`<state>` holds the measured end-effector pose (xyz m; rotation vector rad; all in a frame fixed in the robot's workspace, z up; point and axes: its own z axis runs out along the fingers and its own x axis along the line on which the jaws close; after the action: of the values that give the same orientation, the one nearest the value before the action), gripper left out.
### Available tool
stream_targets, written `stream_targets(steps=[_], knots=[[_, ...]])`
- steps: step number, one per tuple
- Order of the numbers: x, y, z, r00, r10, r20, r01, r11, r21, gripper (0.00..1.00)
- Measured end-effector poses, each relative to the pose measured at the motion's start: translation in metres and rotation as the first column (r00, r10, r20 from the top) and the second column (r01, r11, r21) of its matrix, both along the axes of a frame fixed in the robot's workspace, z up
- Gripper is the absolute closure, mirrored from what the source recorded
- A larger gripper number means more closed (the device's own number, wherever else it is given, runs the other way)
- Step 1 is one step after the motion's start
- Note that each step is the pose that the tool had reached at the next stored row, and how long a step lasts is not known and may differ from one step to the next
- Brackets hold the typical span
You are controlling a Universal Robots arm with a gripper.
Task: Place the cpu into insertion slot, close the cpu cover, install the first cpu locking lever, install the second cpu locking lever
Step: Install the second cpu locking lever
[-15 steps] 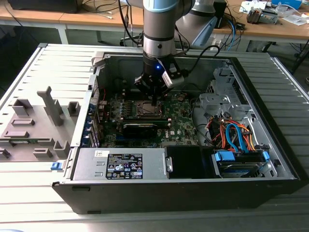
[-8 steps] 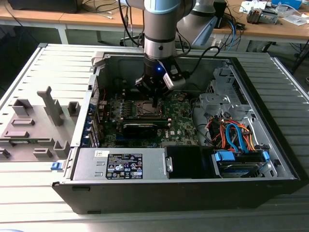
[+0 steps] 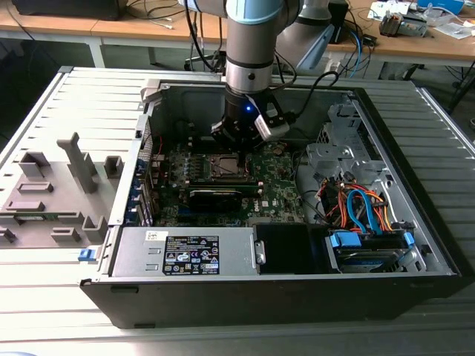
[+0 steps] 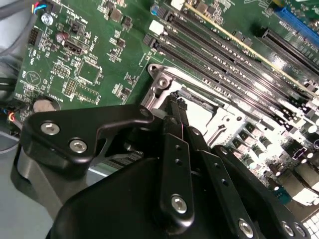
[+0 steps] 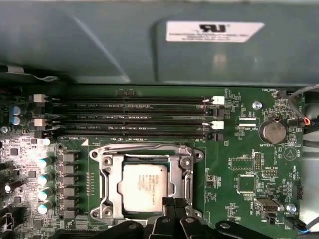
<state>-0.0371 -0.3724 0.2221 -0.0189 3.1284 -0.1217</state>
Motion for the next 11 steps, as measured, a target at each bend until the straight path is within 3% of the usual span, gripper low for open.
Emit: stream_targets(steps=[6, 11], knots=[[0.0042, -0.0106, -0.0023, 1.0, 0.0, -0.0008, 0.0, 1.0, 0.0002, 0.89], [0.0043, -0.0242, -0.0029, 1.0, 0.0, -0.0007, 0.0, 1.0, 0.0018, 0.89]])
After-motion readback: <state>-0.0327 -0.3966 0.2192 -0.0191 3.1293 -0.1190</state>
